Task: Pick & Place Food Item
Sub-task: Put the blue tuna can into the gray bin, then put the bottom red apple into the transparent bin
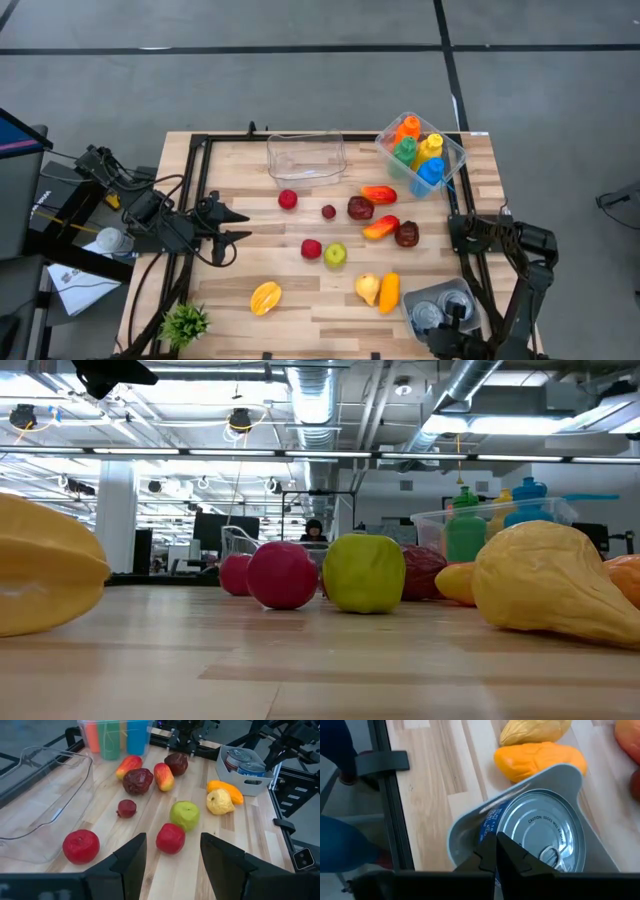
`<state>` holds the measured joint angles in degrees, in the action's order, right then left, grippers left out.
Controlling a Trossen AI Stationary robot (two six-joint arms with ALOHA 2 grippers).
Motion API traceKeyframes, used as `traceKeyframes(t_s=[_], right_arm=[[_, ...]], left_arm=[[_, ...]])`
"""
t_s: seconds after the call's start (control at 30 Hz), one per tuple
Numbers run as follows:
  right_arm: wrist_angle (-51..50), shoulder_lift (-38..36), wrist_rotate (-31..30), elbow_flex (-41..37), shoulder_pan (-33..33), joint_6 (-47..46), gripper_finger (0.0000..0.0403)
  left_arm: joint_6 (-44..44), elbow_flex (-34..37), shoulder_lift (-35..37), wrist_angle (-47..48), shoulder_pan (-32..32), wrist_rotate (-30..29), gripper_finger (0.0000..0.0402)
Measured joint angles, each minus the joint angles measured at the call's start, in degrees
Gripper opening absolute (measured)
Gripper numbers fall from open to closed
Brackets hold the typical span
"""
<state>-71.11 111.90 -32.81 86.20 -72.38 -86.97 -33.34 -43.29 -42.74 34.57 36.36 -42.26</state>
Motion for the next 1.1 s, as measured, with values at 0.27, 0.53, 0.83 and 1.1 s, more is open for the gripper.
traceKeyframes(t_s=[0.27,0.53,0.83,1.1], right_arm=[[4.40,-0.02,1.44,-4.00,0.25,0.10,0.0000],[5.85,-0.04,4.31,-3.98,0.59,0.42,0.0000],[4.33,-0.04,4.43,-3.98,1.50,-1.04,0.0039],[3.11,-0.09,4.42,-3.21,2.89,-0.40,0.0131]], left_arm=[[0.09,0.00,0.00,0.02,0.00,-0.28,0.0176],[0.09,0.00,0.00,0.00,0.00,-0.25,0.0176],[0.09,0.00,0.00,0.00,0.00,-0.22,0.0176],[0.09,0.00,0.00,0.02,0.00,-0.18,0.0176]])
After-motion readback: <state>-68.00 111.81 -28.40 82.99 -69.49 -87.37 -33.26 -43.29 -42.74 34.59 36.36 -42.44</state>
